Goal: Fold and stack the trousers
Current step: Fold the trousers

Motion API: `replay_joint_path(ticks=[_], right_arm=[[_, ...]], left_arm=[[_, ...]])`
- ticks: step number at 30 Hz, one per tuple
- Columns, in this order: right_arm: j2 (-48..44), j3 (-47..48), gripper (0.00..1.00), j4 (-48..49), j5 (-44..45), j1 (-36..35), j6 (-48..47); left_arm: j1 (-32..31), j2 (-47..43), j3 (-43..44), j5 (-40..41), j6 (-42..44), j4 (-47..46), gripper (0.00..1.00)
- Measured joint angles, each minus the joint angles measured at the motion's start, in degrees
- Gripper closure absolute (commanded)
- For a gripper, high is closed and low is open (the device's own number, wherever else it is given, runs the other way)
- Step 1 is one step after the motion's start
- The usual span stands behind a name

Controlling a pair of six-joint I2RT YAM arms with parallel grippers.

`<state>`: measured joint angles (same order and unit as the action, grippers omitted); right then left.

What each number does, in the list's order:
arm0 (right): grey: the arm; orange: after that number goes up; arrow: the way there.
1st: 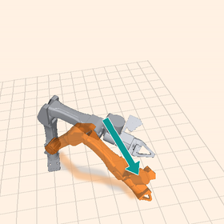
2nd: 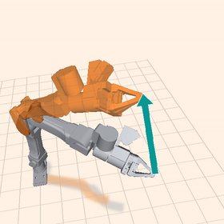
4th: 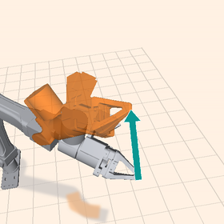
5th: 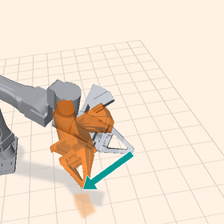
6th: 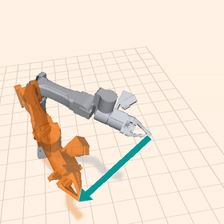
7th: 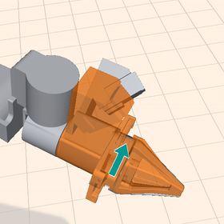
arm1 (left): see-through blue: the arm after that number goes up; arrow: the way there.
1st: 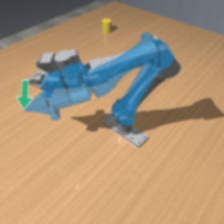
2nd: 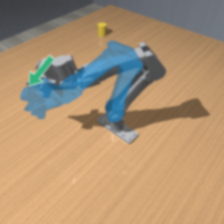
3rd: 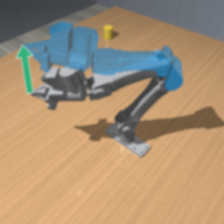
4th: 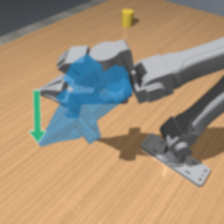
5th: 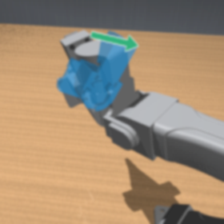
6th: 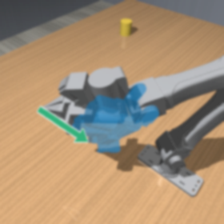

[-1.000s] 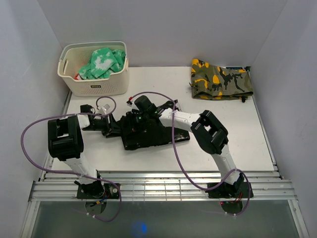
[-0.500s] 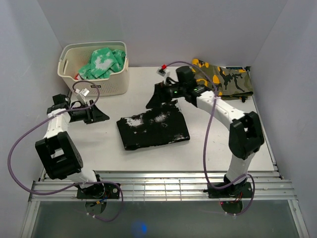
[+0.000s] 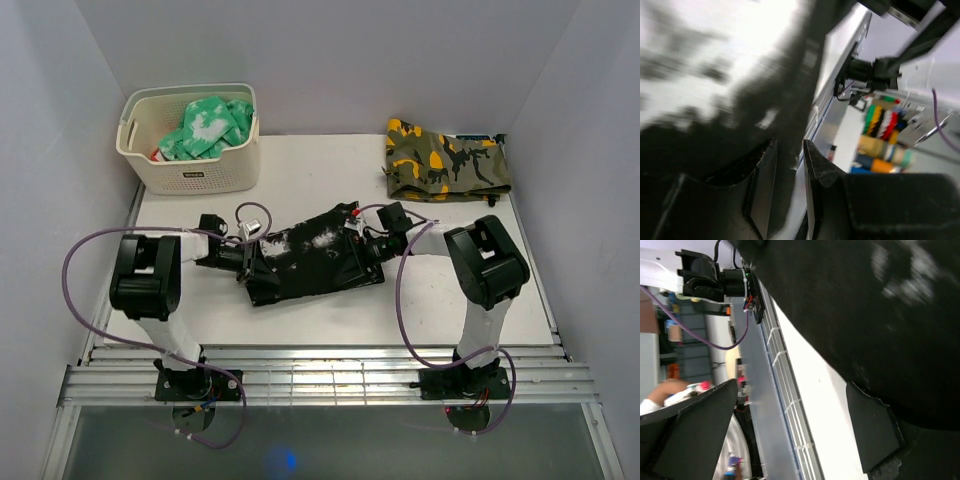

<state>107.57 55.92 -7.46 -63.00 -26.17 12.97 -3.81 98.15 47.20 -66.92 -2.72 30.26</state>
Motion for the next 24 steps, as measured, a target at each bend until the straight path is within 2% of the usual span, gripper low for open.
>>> replay_joint_path(ticks=[2, 4, 6, 11, 18, 24], right_arm=[[1.7, -1.8, 0.05, 1.8, -1.8, 1.4, 1.9], [2.1, -2.6, 0.05, 4.1, -3.4, 2.8, 4.3], [2.1, -3.7, 0.05, 7.0, -4.1, 4.1, 6.4], [1.4, -6.0, 0.05, 12.5, -4.2, 5.5, 9.6], [-5.3, -6.4, 0.09, 9.9, 1.5, 5.6, 8.0], [-10.1, 1.2, 0.09, 8.7, 3.3, 5.6, 7.4]], left_arm=[[0.8, 7.1, 1.1, 2.5, -1.1, 0.0, 0.62], [1.7, 13.3, 4.0, 1.0, -1.3, 2.2, 0.63], [2.5, 15.7, 7.3, 0.3, -0.7, 4.2, 0.62], [4.1, 19.0, 16.1, 2.9, 1.1, 6.1, 0.53], [5.6, 13.5, 19.8, 4.2, 9.6, 8.2, 0.47], [6.2, 1.1, 17.0, -3.1, 9.4, 9.6, 0.47]])
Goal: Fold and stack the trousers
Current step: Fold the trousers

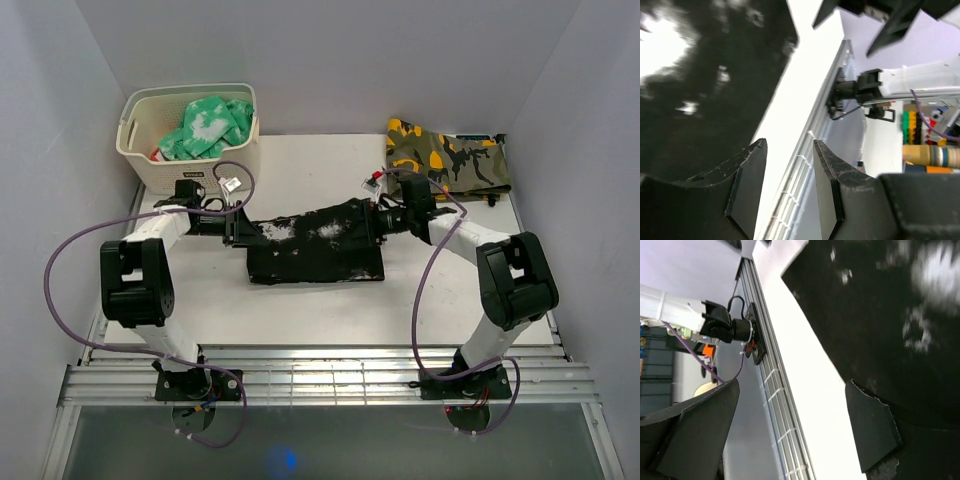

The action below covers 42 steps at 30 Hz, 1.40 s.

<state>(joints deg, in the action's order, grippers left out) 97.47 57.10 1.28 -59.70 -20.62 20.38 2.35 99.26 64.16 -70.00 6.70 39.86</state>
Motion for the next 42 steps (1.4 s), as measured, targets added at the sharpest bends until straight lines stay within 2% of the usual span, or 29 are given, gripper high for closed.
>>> replay_joint_path(ticks=[3, 5, 11, 15, 20, 27, 31, 33, 38, 42], right_arm=[[0.4, 3.5, 0.10, 0.4, 0.1, 0.0, 0.2], [2.0, 4.9, 0.10, 1.2, 0.0, 0.0, 0.7], [9.2, 2.1, 0.10, 5.0, -0.4, 0.0, 4.2], [14.1, -1.3, 0.09, 6.1, -1.1, 0.0, 6.4], [14.9, -1.0, 0.15, 7.4, -3.1, 0.4, 7.7], [14.9, 8.0, 0.16, 2.9, -3.0, 0.7, 5.8], [14.8, 16.3, 0.16, 3.3, -1.9, 1.6, 5.3], [15.4, 18.8, 0.16, 3.5, -1.6, 2.2, 5.0], [22.1, 21.2, 0.19, 4.9, -0.2, 3.3, 4.6], [27.6, 21.2, 0.19, 3.9, 1.6, 3.9, 4.3]], left_arm=[[-0.3, -3.3, -3.3, -2.7, -1.1, -0.5, 0.48], [-0.5, -2.5, -5.8, -3.7, -1.4, -0.6, 0.49], [-0.8, 6.5, -12.2, -4.1, -2.3, -0.4, 0.52], [-0.5, 12.8, -13.0, -1.4, -6.5, -1.7, 0.51], [-0.2, 14.4, -7.8, 0.0, -9.4, -0.5, 0.51], [-0.6, 14.3, 8.8, -5.0, -1.9, 2.8, 0.51], [-1.0, 11.2, 10.1, -5.0, -5.5, -2.8, 0.51], [-1.1, 11.3, 9.2, -3.4, -9.6, -8.5, 0.52], [-1.3, 16.8, 4.9, 3.3, -19.8, -21.3, 0.52], [-1.3, 20.8, 3.1, 4.7, -25.2, -27.3, 0.46]])
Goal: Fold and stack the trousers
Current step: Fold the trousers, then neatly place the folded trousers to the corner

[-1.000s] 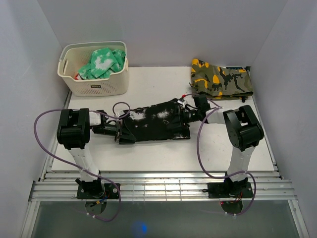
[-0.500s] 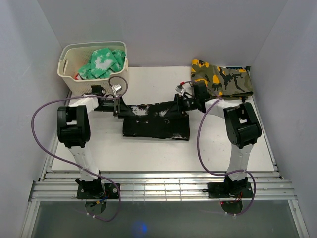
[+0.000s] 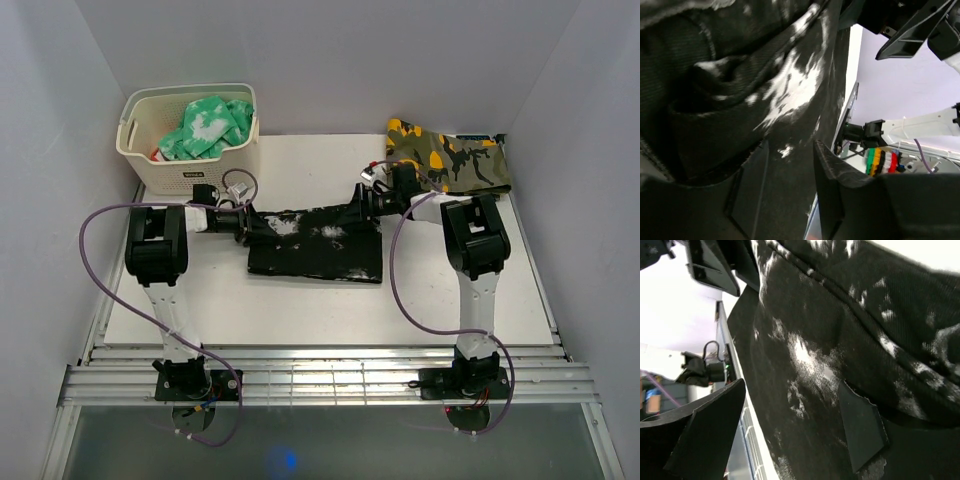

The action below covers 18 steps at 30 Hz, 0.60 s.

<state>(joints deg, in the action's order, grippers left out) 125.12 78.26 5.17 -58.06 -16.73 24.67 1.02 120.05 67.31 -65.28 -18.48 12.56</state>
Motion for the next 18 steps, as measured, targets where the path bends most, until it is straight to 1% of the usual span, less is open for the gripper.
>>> replay_joint_path(ticks=[3, 5, 6, 8, 9, 10, 12, 14, 16, 18], right_arm=[[-1.9, 0.3, 0.17, -0.8, 2.4, 0.2, -0.7], [-4.7, 0.2, 0.15, -1.5, 5.0, 0.4, -1.2], [-7.0, -0.2, 0.14, -1.8, 6.1, 0.7, -1.4], [-13.1, -1.6, 0.13, -2.9, 8.4, 1.7, -2.0], [-16.8, -2.4, 0.11, -4.0, 9.8, 2.3, -2.6], [-20.4, -3.1, 0.10, -5.1, 11.0, 3.0, -3.0], [-27.6, -5.0, 0.09, -6.6, 13.7, 4.6, -4.3], [-33.5, -7.5, 0.08, -8.7, 16.1, 6.2, -5.6], [-37.2, -11.4, 0.05, -10.5, 18.1, 7.4, -6.6], [-38.5, -16.2, 0.02, -11.6, 19.7, 7.8, -7.0]], left_arm=[[0.0, -1.7, -0.1, 0.9, -0.6, -2.3, 0.39], [-0.2, -4.3, -0.3, 2.6, 0.2, -2.4, 0.35], [-0.2, -6.4, -0.9, 3.7, 0.7, -2.5, 0.31], [0.2, -12.8, -3.0, 5.9, 1.6, -2.2, 0.25], [0.3, -16.0, -4.2, 7.2, 1.7, -2.3, 0.21], [0.7, -20.4, -6.1, 9.0, 2.1, -2.2, 0.09], [1.9, -29.6, -10.0, 12.0, 2.3, -2.1, 0.06], [3.0, -36.4, -13.2, 14.5, 2.4, -2.0, 0.04], [4.0, -39.9, -16.0, 16.7, 2.5, -1.3, 0.03], [4.1, -40.2, -18.8, 18.9, 2.5, -0.1, 0.02]])
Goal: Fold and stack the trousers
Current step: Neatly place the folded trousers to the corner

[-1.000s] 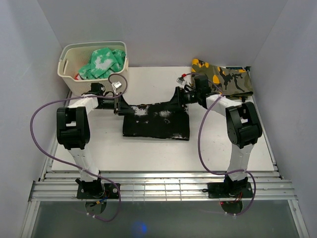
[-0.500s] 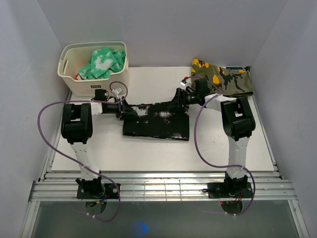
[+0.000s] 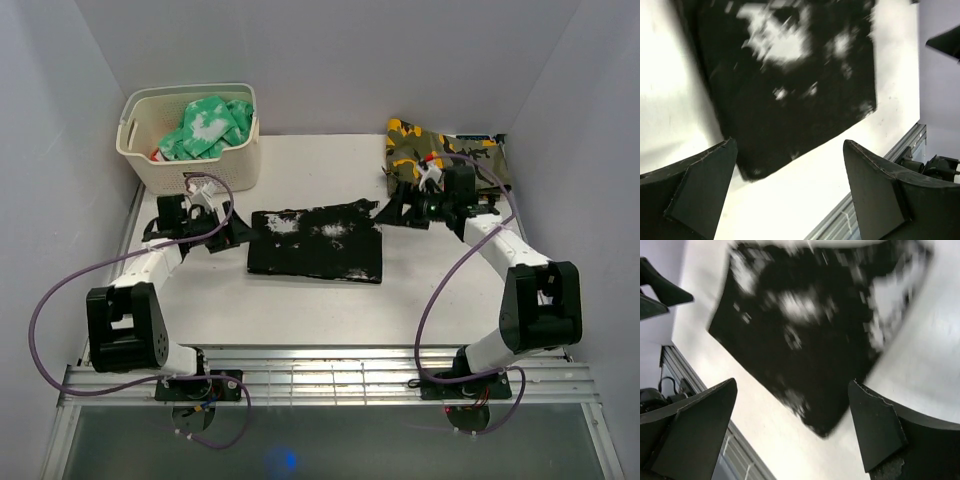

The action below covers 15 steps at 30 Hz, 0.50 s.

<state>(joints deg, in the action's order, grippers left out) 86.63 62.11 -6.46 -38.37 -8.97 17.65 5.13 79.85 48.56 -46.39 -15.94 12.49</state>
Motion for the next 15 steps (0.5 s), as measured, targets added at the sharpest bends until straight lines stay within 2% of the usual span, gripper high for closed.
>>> replay_joint_path(ticks=[4, 7, 12, 15], right_arm=[[0.3, -13.0, 0.02, -2.5, 1.9, 0.0, 1.3], [1.1, -18.1, 0.02, -4.2, 2.3, -0.1, 1.9], [7.2, -16.2, 0.03, -3.3, 0.1, -0.1, 1.9], [11.6, -12.6, 0.05, -2.0, -2.4, -0.2, 1.9]], left_arm=[[-0.1, 4.0, -4.1, 3.9, -0.9, 3.3, 0.02], [-0.7, 6.0, -5.2, 6.8, -2.1, 4.2, 0.02], [-2.1, 10.0, -5.3, 11.0, -4.5, 1.3, 0.03], [-3.7, 12.5, -4.0, 10.7, -6.3, -1.7, 0.12]])
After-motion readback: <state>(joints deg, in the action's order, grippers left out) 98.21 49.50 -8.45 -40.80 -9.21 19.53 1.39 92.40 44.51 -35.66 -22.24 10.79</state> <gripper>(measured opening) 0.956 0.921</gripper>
